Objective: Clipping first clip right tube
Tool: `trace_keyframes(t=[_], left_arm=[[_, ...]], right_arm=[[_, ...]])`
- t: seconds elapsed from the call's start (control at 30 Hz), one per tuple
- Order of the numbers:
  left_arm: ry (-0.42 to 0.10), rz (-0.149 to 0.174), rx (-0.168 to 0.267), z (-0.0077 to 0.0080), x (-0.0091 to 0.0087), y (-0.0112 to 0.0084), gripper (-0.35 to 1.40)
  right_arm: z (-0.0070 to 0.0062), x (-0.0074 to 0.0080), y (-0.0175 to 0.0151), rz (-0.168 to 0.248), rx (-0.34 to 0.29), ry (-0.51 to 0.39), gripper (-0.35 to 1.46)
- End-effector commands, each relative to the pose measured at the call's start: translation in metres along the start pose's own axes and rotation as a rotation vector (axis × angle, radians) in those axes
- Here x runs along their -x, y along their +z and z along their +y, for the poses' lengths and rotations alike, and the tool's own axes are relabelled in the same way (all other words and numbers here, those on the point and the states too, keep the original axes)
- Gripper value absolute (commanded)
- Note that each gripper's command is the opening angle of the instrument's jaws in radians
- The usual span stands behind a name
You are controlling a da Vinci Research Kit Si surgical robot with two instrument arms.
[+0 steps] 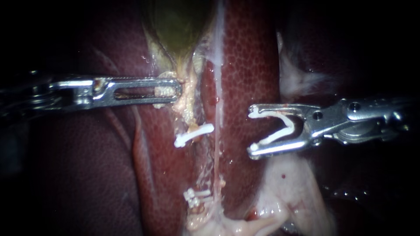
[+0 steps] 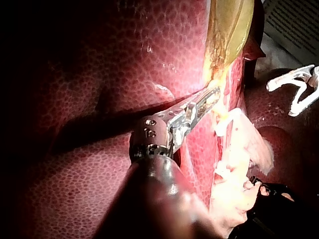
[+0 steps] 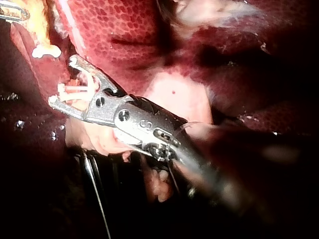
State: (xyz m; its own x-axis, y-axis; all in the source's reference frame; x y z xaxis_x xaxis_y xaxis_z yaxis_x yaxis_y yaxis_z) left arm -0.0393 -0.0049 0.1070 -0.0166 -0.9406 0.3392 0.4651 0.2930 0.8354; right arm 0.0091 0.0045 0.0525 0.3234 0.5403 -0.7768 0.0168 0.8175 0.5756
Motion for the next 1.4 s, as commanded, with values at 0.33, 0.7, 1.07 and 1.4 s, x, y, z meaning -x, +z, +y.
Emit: trace_keyframes(t=[0.33, 0.7, 1.07, 1.4], left_arm=[[-0.005, 0.007, -0.006, 0.0000, 0.0013, -0.0016, -0.30], [-0.017, -0.042, 0.021, 0.0000, 0.0060, -0.0074, -0.30], [-0.003, -0.070, 0.021, -0.0015, 0.0074, -0.0094, -0.30], [-0.003, -0.070, 0.021, -0.0014, 0.0073, -0.0094, -0.32]], right_arm=[[0.0000, 0.0000, 0.0001, 0.000, 0.001, 0.000, 0.60], [0.0000, 0.0000, 0.0002, 0.000, 0.001, 0.000, 0.60], [-0.0001, 0.0001, 0.0004, 0.000, 0.002, -0.001, 0.60], [0.0003, 0.0024, 0.0018, -0.005, -0.001, -0.014, 0.60]])
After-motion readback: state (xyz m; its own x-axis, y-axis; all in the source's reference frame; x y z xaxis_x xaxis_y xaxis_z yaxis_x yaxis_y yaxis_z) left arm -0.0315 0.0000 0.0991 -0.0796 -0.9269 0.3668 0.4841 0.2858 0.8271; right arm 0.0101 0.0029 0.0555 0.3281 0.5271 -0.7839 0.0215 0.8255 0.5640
